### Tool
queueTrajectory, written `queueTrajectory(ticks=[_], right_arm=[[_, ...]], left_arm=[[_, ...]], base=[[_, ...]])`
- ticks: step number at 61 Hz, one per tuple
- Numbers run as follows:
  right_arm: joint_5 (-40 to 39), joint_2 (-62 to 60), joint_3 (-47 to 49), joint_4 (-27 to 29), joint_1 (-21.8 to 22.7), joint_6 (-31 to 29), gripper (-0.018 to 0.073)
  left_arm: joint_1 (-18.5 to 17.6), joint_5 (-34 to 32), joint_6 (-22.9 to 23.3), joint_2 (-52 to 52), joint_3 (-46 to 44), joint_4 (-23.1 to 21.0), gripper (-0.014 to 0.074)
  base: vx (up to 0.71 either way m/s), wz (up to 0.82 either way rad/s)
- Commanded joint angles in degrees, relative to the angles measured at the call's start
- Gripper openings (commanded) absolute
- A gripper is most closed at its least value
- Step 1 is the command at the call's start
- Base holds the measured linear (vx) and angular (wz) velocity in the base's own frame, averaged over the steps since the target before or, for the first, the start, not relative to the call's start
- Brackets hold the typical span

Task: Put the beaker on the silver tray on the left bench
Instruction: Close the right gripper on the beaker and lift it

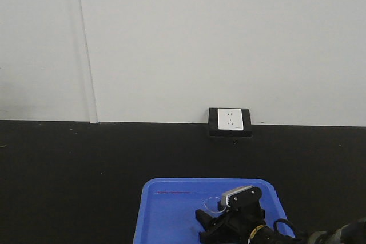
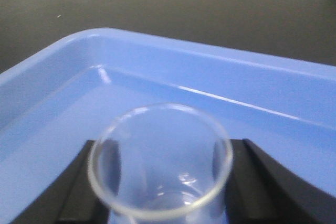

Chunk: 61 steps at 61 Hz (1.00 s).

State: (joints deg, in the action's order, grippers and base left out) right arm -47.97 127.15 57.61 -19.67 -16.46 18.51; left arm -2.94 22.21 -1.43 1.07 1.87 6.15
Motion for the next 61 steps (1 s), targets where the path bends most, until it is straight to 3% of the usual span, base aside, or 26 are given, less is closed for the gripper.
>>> queueTrajectory(ticks=[1, 9, 21, 30, 40, 61], right_arm=[[-4.0, -3.2, 1.4, 3.0, 0.0, -0.4, 0.0235], [-4.1, -3.2, 1.4, 3.5, 0.0, -0.4, -0.0017], [-1.0, -8.9, -0.8, 3.6, 0.0, -0.4, -0.0015], [11.1, -20.5, -4.1, 3.7, 0.2, -0.4, -0.0015], [27.8, -39.3, -11.1, 3.6, 0.2, -0.4, -0.0014], [44.2, -80.7, -31.1, 3.8, 0.2, -0.4, -0.0014]], left_arm=[[-0.4, -4.5, 0.1, 0.4, 1.1, 0.0, 0.0001], [-0.4, -4.5, 0.1, 0.4, 1.1, 0.0, 0.0001], [-0.4, -4.5, 0.1, 0.4, 1.1, 0.0, 0.0001], [-0.4, -4.5, 0.1, 0.4, 1.1, 0.0, 0.0001], [-0.4, -4.5, 0.1, 0.4, 1.1, 0.0, 0.0001], [-0.4, -4.5, 0.1, 0.4, 1.1, 0.0, 0.0001]], base=[[0.0, 0.0], [0.0, 0.0], [0.0, 0.0], [0.0, 0.0], [0.0, 0.0], [0.0, 0.0]])
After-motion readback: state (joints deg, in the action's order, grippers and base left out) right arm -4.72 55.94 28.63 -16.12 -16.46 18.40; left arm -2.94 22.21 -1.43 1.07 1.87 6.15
